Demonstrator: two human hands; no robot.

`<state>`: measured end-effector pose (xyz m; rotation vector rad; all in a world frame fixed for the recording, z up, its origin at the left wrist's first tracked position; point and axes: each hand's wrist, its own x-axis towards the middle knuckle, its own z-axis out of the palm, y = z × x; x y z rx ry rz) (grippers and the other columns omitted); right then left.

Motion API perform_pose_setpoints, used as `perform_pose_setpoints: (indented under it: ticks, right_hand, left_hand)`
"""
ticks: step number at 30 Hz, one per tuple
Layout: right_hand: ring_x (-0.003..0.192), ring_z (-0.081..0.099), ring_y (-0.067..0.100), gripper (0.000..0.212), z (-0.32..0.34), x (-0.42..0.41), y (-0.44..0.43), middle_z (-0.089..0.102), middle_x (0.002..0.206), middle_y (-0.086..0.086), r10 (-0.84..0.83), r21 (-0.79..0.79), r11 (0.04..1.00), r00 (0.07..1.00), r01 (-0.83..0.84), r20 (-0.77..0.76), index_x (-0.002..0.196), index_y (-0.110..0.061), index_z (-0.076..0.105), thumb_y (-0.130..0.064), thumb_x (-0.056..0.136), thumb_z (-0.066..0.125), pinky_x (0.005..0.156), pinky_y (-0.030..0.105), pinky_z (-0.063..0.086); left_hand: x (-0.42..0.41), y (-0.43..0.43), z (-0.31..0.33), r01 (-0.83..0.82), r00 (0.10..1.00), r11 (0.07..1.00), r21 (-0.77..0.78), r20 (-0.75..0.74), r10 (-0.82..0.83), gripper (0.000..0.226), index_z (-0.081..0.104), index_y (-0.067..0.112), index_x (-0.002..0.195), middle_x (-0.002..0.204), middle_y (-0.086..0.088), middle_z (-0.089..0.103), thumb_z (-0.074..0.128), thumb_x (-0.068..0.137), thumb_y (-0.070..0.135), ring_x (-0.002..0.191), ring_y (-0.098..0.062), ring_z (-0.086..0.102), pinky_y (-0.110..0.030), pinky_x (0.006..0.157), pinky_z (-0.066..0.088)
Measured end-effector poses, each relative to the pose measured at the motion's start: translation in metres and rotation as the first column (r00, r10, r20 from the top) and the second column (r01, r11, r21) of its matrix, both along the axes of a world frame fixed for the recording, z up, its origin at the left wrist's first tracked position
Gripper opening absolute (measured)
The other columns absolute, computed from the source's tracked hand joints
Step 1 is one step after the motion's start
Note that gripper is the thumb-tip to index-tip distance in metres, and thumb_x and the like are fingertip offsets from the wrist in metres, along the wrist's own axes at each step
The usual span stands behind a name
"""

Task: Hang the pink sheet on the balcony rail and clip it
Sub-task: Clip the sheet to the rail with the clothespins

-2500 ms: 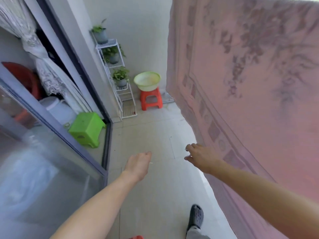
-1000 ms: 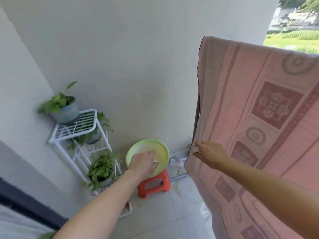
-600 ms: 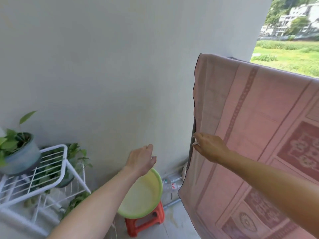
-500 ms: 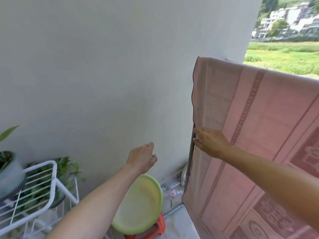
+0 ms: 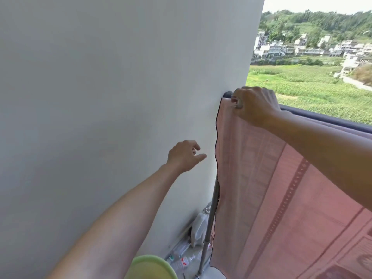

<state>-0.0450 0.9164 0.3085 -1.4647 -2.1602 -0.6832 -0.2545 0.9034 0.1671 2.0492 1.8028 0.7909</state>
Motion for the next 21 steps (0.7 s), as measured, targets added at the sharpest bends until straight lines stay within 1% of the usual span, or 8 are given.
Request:
perform_pose_setpoints:
  ticks: [2, 4, 5, 7, 9, 12, 17, 21]
  right_hand:
    - [0.069, 0.049, 0.024, 0.017, 0.013, -0.002, 0.014, 0.068, 0.092, 0.006, 0.012, 0.012, 1.0, 1.0, -0.012, 0.006, 0.097, -0.014, 0.065, -0.027, 0.088, 0.061, 0.063, 0.03, 0.033]
    - [0.071, 0.05, 0.022, 0.019, 0.023, -0.001, 0.03, 0.066, 0.087, 0.0, -0.01, -0.065, 0.998, 0.998, 0.006, -0.057, 0.092, -0.018, 0.068, -0.035, 0.084, 0.065, 0.064, 0.029, 0.034]
    - [0.07, 0.049, 0.02, 0.023, 0.027, 0.0, 0.038, 0.063, 0.08, -0.002, -0.036, -0.146, 0.989, 0.994, 0.02, -0.107, 0.085, -0.017, 0.067, -0.04, 0.08, 0.068, 0.062, 0.03, 0.034]
    - [0.06, 0.043, 0.021, 0.042, 0.032, 0.002, 0.051, 0.05, 0.064, 0.001, -0.077, -0.345, 0.939, 0.98, 0.01, -0.182, 0.069, -0.008, 0.058, -0.047, 0.072, 0.074, 0.056, 0.029, 0.033]
    - [0.053, 0.036, 0.02, 0.049, 0.033, 0.003, 0.06, 0.038, 0.057, 0.0, -0.076, -0.502, 0.862, 0.962, -0.068, -0.261, 0.057, -0.011, 0.044, -0.046, 0.069, 0.077, 0.051, 0.028, 0.031]
    - [0.048, 0.036, 0.016, 0.043, 0.031, 0.002, 0.064, 0.038, 0.054, -0.002, -0.1, -0.591, 0.799, 0.944, -0.112, -0.314, 0.056, -0.016, 0.044, -0.037, 0.069, 0.079, 0.048, 0.026, 0.03]
    - [0.043, 0.036, 0.009, 0.026, 0.029, 0.002, 0.061, 0.044, 0.054, -0.002, -0.102, -0.608, 0.782, 0.937, -0.133, -0.336, 0.068, -0.008, 0.062, -0.026, 0.077, 0.078, 0.039, 0.021, 0.029]
    - [0.037, 0.035, 0.004, 0.027, 0.025, -0.004, 0.061, 0.047, 0.057, 0.001, -0.085, -0.521, 0.843, 0.922, -0.136, -0.378, 0.079, 0.008, 0.065, -0.017, 0.078, 0.075, 0.037, 0.017, 0.029]
  left_hand:
    - [0.011, 0.026, 0.015, 0.062, 0.991, 0.998, -0.015, 0.12, -0.06, 0.045, 0.064, 0.024, 0.113, 0.103, 0.004, 0.065, 0.074, 0.077, 0.049, 0.095, -0.014, 0.06, -0.032, 0.084, 0.048]
    - [0.018, 0.049, 0.029, 0.155, 0.946, 0.987, -0.05, 0.295, -0.133, 0.057, 0.061, 0.02, 0.122, 0.111, -0.003, 0.062, 0.08, 0.074, 0.044, 0.103, -0.017, 0.06, -0.033, 0.086, 0.051]
    - [0.021, 0.059, 0.036, 0.207, 0.905, 0.975, -0.079, 0.395, -0.16, 0.063, 0.058, 0.018, 0.127, 0.114, -0.006, 0.06, 0.082, 0.073, 0.041, 0.103, -0.019, 0.061, -0.03, 0.08, 0.053]
    - [0.024, 0.075, 0.044, 0.293, 0.836, 0.943, -0.157, 0.522, -0.172, 0.069, 0.052, 0.02, 0.133, 0.117, -0.006, 0.058, 0.083, 0.074, 0.036, 0.084, -0.017, 0.06, -0.02, 0.057, 0.046]
    - [0.026, 0.093, 0.045, 0.373, 0.791, 0.896, -0.243, 0.587, -0.17, 0.066, 0.052, 0.024, 0.134, 0.12, -0.004, 0.061, 0.081, 0.076, 0.034, 0.073, -0.016, 0.053, -0.022, 0.05, 0.036]
    - [0.029, 0.114, 0.035, 0.54, 0.676, 0.787, -0.299, 0.71, -0.195, 0.046, 0.061, 0.023, 0.125, 0.112, 0.003, 0.066, 0.076, 0.081, 0.031, 0.071, -0.016, 0.052, -0.026, 0.053, 0.033]
    - [0.045, 0.115, 0.033, 0.648, 0.586, 0.71, -0.274, 0.776, -0.235, 0.011, 0.065, 0.01, 0.098, 0.086, -0.003, 0.062, 0.066, 0.091, 0.018, 0.063, -0.013, 0.054, -0.02, 0.044, 0.038]
    - [0.031, 0.116, 0.037, 0.505, 0.662, 0.853, -0.134, 0.694, -0.283, 0.012, 0.063, 0.011, 0.081, 0.067, -0.006, 0.057, 0.067, 0.091, 0.018, 0.045, -0.009, 0.047, -0.017, 0.04, 0.032]
